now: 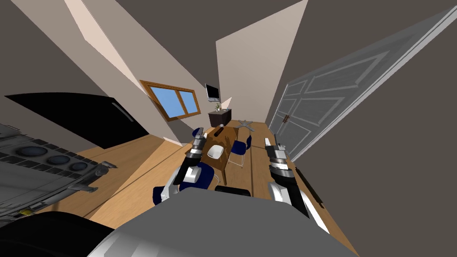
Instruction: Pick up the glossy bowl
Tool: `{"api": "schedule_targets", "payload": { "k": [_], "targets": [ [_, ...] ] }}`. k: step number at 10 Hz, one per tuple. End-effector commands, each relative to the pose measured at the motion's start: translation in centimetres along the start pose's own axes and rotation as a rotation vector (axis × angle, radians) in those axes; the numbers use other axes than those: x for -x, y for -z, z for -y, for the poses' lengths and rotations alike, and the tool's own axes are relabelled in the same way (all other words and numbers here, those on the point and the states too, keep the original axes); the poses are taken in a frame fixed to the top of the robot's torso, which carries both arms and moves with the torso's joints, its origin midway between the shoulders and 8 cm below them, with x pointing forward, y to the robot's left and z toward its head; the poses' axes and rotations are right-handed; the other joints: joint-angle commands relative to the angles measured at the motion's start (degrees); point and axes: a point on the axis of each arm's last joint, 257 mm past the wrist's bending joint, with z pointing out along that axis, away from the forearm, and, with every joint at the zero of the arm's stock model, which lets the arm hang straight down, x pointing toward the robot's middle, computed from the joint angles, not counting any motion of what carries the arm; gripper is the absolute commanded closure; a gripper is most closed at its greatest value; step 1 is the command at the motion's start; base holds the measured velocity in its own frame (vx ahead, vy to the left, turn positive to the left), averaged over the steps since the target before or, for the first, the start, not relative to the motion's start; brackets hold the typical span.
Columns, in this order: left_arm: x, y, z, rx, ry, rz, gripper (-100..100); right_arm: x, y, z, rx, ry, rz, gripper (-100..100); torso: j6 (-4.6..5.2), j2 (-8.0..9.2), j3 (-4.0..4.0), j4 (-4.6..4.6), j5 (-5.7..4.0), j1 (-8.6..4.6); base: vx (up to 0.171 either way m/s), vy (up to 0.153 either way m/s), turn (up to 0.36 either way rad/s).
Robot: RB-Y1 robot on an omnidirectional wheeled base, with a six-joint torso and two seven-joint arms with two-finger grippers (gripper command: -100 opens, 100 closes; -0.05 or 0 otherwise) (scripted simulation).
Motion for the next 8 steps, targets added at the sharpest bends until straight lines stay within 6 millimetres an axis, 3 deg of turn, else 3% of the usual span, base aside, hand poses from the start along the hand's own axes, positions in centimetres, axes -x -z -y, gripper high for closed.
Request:
{"api": "schedule_targets", "payload": {
  "k": [1,8],
  "targets": [
    [0.1,-0.1,-1.4,0.041,-0.011,-0.008,-100,0.0,0.0,0.0,0.0,0.0,0.0,0,0.0,0.0,0.0,0.0,0.0,0.0,-0.039,0.025,-0.047],
    [0.7,-0.5,-6.4,0.202,-0.067,-0.038,-100,0.0,0.0,0.0,0.0,0.0,0.0,0,0.0,0.06,0.04,0.01,0.01,0.02,-0.042,0.024,-0.054]
  ]
}}
